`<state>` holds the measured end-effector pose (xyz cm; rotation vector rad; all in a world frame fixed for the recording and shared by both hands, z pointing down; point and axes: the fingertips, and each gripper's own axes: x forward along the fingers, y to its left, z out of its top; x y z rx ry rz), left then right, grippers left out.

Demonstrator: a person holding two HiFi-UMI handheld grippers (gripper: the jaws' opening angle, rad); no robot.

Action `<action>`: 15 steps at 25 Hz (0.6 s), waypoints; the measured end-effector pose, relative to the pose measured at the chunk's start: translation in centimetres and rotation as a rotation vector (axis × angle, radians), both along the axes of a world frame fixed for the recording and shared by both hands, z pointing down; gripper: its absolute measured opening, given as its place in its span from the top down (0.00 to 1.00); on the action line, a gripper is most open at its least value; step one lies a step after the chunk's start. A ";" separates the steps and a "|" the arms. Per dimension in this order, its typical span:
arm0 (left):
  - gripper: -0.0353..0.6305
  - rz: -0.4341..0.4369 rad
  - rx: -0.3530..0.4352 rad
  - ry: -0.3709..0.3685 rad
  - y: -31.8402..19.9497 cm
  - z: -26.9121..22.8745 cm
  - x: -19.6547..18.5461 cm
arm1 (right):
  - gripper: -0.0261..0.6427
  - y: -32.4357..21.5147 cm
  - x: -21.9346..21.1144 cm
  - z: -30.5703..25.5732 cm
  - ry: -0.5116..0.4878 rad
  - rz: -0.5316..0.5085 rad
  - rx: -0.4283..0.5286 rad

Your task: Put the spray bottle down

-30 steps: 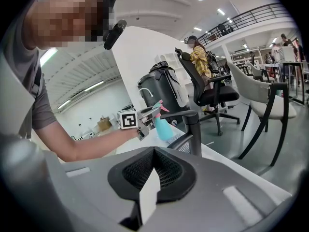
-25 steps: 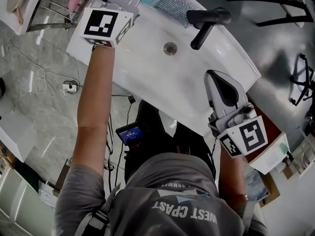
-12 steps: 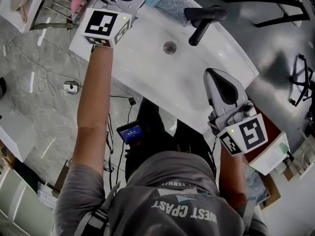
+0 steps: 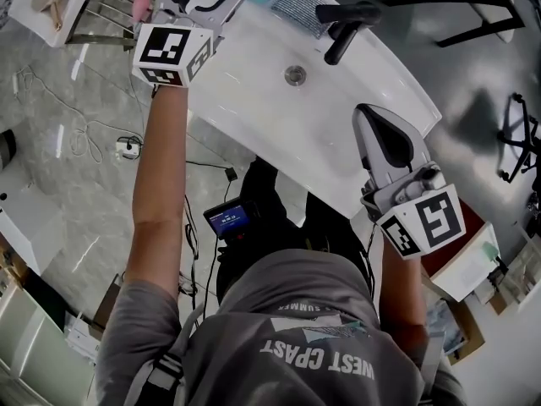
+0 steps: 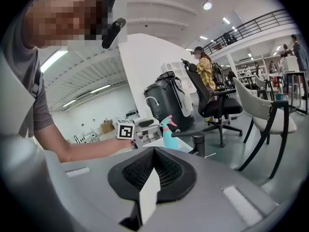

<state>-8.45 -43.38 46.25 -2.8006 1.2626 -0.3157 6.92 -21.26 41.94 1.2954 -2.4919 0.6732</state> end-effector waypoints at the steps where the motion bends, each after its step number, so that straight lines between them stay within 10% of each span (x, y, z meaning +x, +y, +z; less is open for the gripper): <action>1: 0.44 -0.008 -0.002 0.002 0.5 -0.3 -0.2 | 0.96 0.1 0.1 -0.4 0.000 -0.002 0.006; 15: 0.66 -0.099 -0.024 0.065 8.8 -7.0 -4.8 | 0.96 1.5 -1.2 -7.2 0.003 -0.049 0.129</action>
